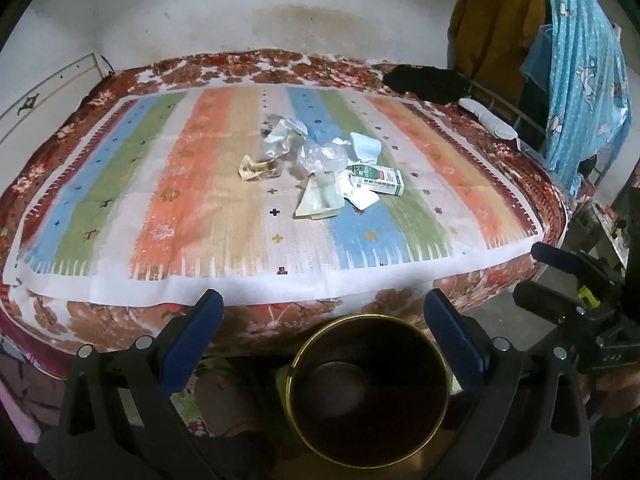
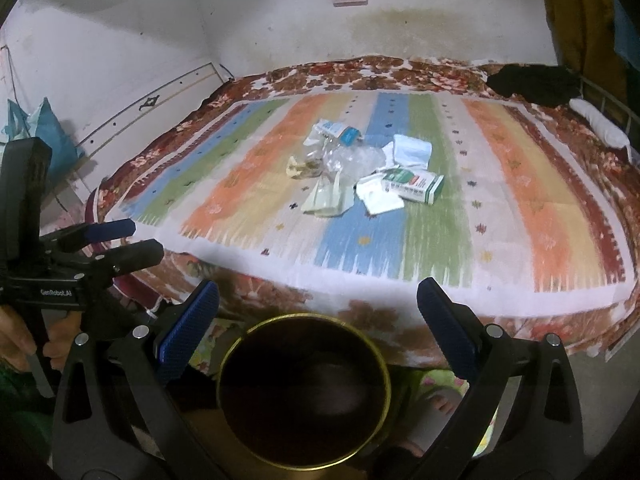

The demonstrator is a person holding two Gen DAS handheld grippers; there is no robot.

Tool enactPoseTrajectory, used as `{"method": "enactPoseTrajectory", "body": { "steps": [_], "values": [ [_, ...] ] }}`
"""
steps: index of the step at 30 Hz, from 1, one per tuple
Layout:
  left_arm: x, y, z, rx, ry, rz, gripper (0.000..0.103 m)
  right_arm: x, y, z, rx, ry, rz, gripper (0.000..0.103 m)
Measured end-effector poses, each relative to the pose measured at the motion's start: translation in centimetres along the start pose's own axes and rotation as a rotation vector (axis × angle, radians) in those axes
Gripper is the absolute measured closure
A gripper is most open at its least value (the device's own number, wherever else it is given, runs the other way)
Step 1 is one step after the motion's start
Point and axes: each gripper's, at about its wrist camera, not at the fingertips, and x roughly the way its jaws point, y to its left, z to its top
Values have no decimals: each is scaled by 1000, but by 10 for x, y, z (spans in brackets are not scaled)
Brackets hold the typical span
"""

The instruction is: Collect trash

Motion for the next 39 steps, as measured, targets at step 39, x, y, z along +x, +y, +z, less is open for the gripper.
{"method": "enactPoseTrajectory", "body": {
  "steps": [39],
  "values": [
    [164, 5, 119, 9, 278, 82, 6, 153, -112, 106, -108, 201, -90, 9]
  ]
}}
